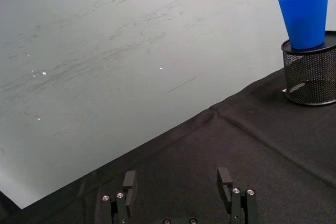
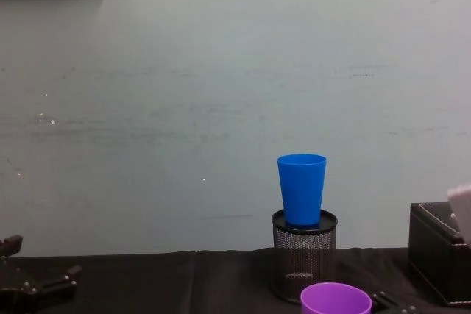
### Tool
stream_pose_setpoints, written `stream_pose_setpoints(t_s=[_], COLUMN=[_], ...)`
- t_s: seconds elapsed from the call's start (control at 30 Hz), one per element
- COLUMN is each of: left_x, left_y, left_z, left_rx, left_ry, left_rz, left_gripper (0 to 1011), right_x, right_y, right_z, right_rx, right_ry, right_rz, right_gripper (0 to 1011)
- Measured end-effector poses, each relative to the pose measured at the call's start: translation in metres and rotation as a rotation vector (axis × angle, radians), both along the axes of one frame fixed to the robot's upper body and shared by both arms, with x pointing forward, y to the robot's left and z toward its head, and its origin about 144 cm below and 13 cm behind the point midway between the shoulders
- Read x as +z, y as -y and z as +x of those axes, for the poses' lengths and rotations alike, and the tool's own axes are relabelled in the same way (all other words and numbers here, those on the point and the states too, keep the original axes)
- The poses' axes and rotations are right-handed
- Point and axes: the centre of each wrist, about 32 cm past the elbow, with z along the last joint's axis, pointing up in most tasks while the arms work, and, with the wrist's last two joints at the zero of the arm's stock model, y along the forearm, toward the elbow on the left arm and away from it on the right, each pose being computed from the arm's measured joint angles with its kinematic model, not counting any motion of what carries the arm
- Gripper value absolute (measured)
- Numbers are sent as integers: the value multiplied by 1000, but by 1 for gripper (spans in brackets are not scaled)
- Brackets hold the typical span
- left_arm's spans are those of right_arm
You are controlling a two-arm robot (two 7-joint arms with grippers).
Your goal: Pick up one cup with a gripper and tap it against the other cup.
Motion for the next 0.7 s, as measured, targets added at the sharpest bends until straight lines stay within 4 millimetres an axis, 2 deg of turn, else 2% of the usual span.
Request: stream_pose_setpoints(t_s=[0.13,0.37,0.47,0.57,0.7], left_x=[0,0,0,0,0], left_y=[0,0,0,0,0], left_z=[0,0,0,0,0], left_rx=[0,0,0,0,0], left_ry=[0,0,0,0,0], left_rz=[0,0,0,0,0], left_gripper=[1000,1000,1000,1000,1000], right_x=[-1,1,6,16,41], right_y=[-2,-3,-4,-3,-1], right_z=[1,1,0,-2,-3], right_rx=[0,0,1,1,-12], right_ry=[-3,3,14,35,72], right_rz=[8,20,36,50,55], right_gripper=[965,795,765,751,735])
